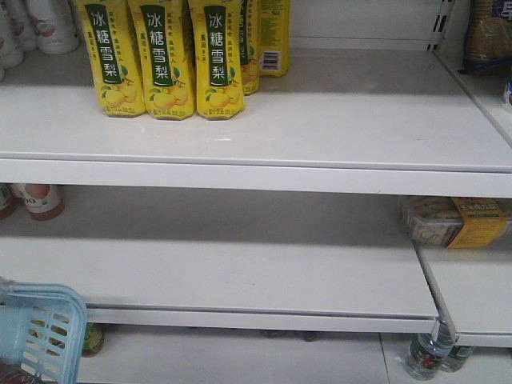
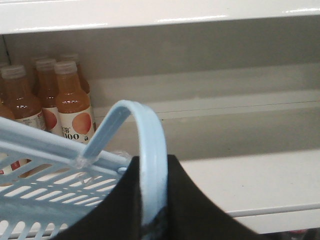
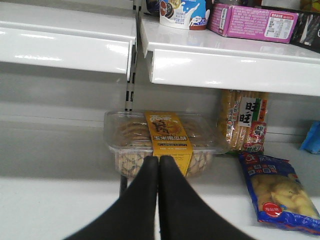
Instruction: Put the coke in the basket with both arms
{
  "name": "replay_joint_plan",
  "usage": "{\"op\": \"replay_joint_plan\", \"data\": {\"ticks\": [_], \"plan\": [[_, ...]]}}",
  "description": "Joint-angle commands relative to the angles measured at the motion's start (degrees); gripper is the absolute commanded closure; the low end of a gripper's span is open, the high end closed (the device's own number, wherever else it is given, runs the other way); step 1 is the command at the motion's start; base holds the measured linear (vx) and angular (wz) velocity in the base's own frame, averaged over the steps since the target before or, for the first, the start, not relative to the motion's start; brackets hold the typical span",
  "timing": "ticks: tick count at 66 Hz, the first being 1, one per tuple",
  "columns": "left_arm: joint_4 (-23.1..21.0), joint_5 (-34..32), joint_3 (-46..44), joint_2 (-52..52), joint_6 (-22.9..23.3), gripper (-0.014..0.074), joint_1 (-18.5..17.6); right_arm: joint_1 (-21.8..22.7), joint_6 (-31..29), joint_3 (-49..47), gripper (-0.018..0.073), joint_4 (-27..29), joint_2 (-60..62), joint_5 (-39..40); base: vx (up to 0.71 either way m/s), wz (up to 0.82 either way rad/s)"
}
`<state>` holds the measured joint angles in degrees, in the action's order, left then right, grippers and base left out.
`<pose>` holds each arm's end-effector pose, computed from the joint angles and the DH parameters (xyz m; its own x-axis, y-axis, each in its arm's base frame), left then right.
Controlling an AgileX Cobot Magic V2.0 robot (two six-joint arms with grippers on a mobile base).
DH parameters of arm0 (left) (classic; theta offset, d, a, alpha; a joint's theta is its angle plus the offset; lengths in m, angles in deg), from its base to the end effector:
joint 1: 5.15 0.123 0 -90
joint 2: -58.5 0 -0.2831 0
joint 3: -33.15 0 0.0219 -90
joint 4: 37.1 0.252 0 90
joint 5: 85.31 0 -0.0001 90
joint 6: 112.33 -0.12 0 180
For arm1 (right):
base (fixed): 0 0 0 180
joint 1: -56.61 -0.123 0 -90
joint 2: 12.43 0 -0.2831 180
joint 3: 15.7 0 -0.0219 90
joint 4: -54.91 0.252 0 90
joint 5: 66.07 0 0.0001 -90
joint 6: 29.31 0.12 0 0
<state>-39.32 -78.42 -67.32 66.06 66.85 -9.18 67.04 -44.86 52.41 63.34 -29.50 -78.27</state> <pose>0.0894 -0.0069 0.1865 -0.0709 -0.0192 -0.9973 0.0732 0.9970 -0.0244 0.0967 -0.0140 0.2339 -0.1423 -0.1031 -0.9844 0.1337 0.9834 -0.1223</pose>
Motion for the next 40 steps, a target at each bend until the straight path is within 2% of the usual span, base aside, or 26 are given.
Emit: {"op": "replay_joint_plan", "data": {"ticks": [1,31,40], "plan": [[1.08,-9.49,-0.51,-1.26,-0.07,0.0602,0.1,0.28,-0.21,-1.53,0.0569,0.01,-1.15,4.0,0.0,0.0],[1.08,-9.49,-0.51,-1.26,-0.07,0.0602,0.1,0.28,-0.21,-1.53,0.0569,0.01,-1.15,3.94,0.0,0.0],[1.08,-9.49,-0.51,-1.26,-0.07,0.0602,0.1,0.28,-0.21,-0.86,0.0569,-0.28,2.49,4.12,0.0,0.0]]}}
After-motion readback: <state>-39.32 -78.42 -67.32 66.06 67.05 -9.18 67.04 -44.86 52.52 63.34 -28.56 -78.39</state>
